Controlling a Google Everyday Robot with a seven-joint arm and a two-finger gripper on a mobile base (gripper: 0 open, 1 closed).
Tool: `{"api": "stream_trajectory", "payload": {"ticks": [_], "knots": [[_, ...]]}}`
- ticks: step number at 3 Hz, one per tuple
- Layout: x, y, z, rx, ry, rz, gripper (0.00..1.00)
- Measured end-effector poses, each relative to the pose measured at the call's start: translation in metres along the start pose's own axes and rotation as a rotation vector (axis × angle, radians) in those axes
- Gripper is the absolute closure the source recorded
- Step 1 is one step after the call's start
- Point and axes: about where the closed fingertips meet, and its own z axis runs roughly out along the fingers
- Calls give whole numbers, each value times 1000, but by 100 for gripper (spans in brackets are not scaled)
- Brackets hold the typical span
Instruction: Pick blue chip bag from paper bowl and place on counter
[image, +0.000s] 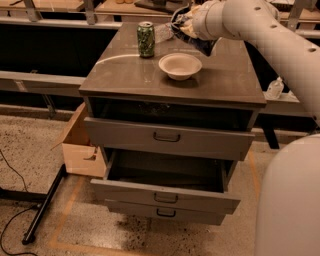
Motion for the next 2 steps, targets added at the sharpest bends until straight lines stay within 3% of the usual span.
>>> {"api": "stream_trajectory", "payload": {"ticks": [2], "knots": [[71, -25, -4, 65, 126, 76, 100]]}}
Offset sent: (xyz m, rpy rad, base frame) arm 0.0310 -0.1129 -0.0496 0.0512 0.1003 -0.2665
